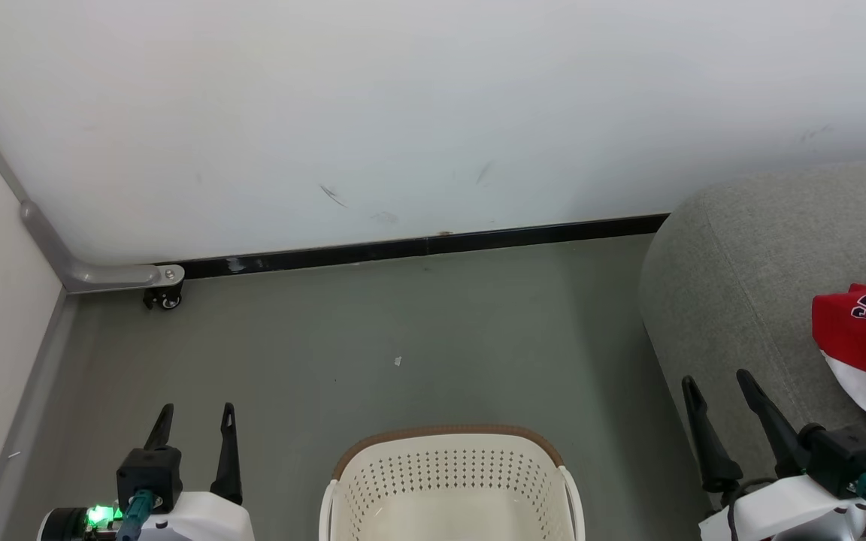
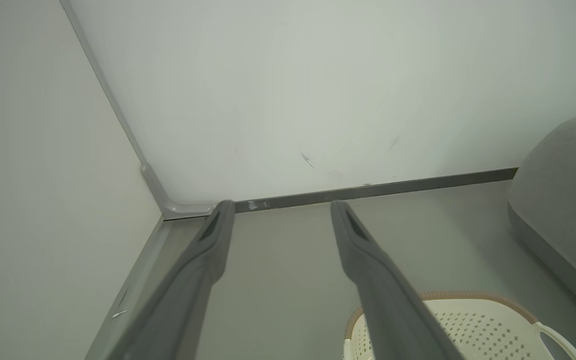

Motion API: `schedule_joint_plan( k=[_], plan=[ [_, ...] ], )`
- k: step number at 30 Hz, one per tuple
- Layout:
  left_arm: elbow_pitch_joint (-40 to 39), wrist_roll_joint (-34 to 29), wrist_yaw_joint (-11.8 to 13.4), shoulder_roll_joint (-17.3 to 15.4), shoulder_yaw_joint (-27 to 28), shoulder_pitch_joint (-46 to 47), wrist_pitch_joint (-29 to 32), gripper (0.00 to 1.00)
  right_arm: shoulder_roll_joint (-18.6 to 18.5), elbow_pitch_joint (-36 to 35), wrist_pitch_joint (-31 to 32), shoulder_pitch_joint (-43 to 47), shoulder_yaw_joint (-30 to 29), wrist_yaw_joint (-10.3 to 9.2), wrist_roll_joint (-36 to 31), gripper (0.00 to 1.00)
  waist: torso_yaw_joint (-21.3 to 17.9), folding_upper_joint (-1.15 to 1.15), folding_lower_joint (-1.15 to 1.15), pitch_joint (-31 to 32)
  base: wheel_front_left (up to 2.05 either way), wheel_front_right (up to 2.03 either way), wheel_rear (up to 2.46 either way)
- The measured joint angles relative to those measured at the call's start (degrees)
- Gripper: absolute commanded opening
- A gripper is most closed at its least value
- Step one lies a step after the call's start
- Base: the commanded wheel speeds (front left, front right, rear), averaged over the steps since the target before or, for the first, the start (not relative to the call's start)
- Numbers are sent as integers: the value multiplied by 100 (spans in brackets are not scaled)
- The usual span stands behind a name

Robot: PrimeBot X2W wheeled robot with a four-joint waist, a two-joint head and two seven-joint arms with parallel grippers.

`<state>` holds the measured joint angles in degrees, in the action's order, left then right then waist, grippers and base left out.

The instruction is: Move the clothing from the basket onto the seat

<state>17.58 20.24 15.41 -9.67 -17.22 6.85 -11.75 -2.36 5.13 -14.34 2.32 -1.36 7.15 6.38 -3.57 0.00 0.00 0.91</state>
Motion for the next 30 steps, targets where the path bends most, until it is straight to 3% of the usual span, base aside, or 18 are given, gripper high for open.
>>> schedule_joint_plan(
  k=[15, 20, 21, 30],
  plan=[
    [85, 54, 0, 12, 52, 0, -52, 100, 2, -27, 9, 4, -4, 0, 1, 100, -20, 0, 0, 22, 0, 0, 0],
    [86, 54, 0, 23, 52, -1, -94, 90, 2, -26, 19, 12, -7, 0, 11, 100, -30, 0, 0, 37, 0, 0, 0],
    [79, 54, 0, 33, 53, -1, -97, 0, 2, -26, 20, 13, -8, 0, 13, 0, -30, 0, 0, 39, 0, 0, 0],
    [341, 202, -55, 244, 49, -320, -21, 0, 85, 285, 21, 226, 68, -8, 147, 0, -29, 0, 0, 39, 0, 0, 0]
  ],
)
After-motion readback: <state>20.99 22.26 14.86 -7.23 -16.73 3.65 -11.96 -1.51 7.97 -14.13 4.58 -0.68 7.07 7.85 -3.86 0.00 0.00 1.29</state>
